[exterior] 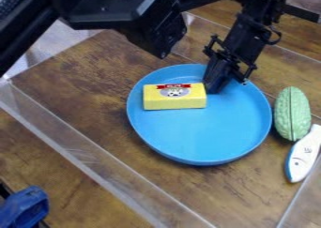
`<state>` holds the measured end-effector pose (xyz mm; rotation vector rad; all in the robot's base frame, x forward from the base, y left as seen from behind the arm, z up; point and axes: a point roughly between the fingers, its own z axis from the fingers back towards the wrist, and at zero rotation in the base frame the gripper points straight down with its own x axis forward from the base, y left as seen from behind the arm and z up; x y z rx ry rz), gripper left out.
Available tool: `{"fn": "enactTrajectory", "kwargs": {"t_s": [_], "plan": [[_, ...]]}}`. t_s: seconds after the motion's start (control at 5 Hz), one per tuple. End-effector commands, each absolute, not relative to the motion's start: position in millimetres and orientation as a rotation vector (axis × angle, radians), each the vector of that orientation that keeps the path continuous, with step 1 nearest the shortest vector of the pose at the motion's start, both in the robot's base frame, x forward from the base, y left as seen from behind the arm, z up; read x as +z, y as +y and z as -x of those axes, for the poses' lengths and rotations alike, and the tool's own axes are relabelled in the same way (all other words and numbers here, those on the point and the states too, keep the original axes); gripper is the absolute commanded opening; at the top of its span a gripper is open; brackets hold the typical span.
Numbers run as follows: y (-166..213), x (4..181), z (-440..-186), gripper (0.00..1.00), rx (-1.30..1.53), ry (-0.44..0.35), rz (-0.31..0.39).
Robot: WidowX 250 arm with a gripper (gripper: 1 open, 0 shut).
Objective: Remove the white object from inside the blue tray and put it on the table
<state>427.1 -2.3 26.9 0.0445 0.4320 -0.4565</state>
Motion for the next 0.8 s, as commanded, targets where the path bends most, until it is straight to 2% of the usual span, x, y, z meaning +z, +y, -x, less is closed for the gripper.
{"fn": "enactTrajectory", "kwargs": {"t_s": [0.0,0.6], "plan": [[0.5,55.7,-430.9,0.0,-0.452,0.363,-0.04],[5.2,74.0,-424.8,0.0,-0.468,0.371,-0.026]]}}
